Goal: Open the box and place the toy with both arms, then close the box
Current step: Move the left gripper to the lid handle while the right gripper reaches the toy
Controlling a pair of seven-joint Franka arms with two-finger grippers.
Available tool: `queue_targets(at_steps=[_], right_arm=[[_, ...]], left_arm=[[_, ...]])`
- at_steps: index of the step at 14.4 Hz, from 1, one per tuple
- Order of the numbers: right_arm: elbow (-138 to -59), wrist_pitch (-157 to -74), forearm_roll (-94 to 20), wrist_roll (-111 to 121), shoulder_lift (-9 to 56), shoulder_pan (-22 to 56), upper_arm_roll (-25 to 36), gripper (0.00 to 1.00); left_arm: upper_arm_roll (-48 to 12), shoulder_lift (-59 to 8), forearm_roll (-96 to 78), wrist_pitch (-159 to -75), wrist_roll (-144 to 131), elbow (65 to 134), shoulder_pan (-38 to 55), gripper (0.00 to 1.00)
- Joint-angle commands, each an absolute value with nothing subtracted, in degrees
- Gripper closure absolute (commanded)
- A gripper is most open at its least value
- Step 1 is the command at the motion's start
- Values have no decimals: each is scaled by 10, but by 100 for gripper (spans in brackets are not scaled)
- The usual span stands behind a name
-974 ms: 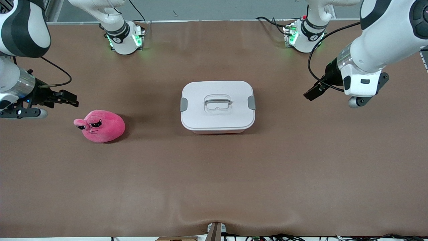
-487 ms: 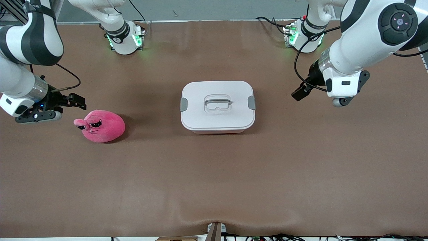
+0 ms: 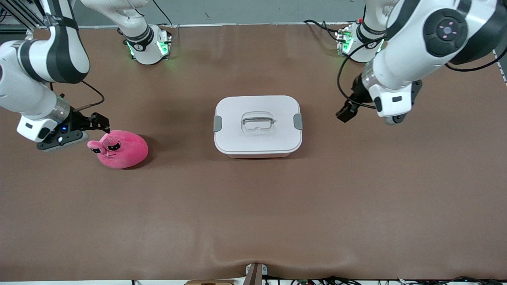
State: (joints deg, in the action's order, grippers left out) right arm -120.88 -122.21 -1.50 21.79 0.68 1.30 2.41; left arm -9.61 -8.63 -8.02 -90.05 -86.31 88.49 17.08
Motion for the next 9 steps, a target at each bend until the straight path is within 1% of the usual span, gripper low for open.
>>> queue_targets(at_steps=[1, 3, 6, 9], right_arm=[[-1228, -1252, -14, 236, 18, 18, 28, 0], [-1229, -1259, -14, 236, 25, 26, 27, 0], [-1230, -1269, -14, 236, 42, 36, 27, 0], [-1229, -1293, -14, 236, 65, 39, 28, 0]], left_arm=[[-96, -102, -77, -915, -930, 881, 199, 0], [-96, -109, -78, -918, -952, 885, 209, 0], [-96, -110, -57, -962, -1020, 910, 247, 0], [-96, -124, -33, -985, -1091, 914, 281, 0]])
